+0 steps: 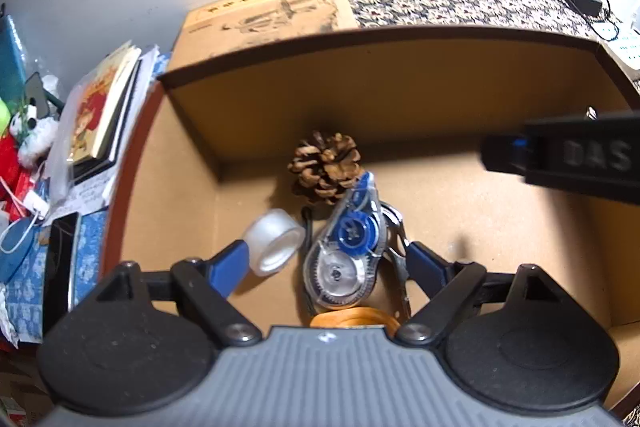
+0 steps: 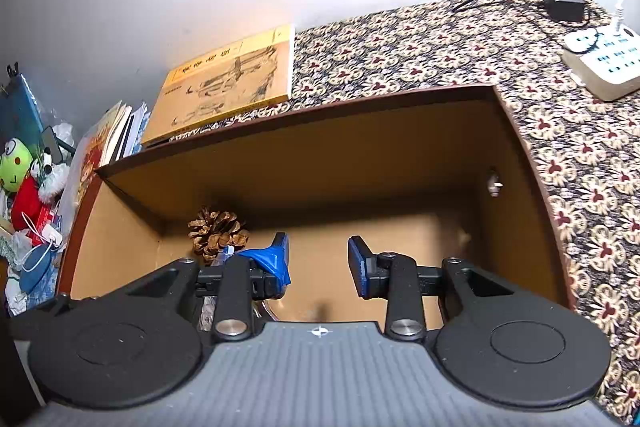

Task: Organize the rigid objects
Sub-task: 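Raise the right gripper up out of the box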

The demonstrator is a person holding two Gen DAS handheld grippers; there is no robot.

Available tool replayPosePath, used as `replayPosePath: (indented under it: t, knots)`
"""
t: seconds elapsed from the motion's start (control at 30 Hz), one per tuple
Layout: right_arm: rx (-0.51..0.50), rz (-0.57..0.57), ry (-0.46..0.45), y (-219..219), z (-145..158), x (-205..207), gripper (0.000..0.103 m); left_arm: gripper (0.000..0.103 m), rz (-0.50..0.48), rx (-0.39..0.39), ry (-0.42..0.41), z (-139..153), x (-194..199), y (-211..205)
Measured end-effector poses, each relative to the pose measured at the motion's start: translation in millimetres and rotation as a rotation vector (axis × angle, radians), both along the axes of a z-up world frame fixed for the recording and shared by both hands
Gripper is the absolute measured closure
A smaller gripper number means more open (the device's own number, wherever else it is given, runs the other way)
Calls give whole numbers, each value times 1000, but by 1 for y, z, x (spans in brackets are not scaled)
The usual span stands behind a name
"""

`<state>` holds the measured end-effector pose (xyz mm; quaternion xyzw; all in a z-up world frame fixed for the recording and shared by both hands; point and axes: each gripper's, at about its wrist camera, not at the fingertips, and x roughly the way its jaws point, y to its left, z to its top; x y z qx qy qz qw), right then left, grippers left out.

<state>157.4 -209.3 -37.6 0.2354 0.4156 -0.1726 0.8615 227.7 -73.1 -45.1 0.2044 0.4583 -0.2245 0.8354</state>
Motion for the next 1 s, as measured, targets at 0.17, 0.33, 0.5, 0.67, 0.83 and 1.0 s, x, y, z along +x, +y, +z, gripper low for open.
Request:
replayPosePath:
  t: [0.17,0.33,0.5,0.67,0.83,1.0]
  knots:
    - [-7,-3,4,2,6,-10,88,15,4,-2,-20,10,-5,7]
    - [-7,6,5,9,7,-17,88,15,22,-1,-17,18,-13,16]
    - [-39,18,-2,17,12,-29,88,14,49,-19,-15,28,-22,25]
    - [-44,20,-17,21,18,-43,87,13,56,-15,-42,38,-33,28]
    - [-71,23,-26,28,25,-53,87,12,47,-13,-68,45,-43,29]
    - [-95,33,-35,35,31,-64,87,9,56,-12,-73,51,-51,30]
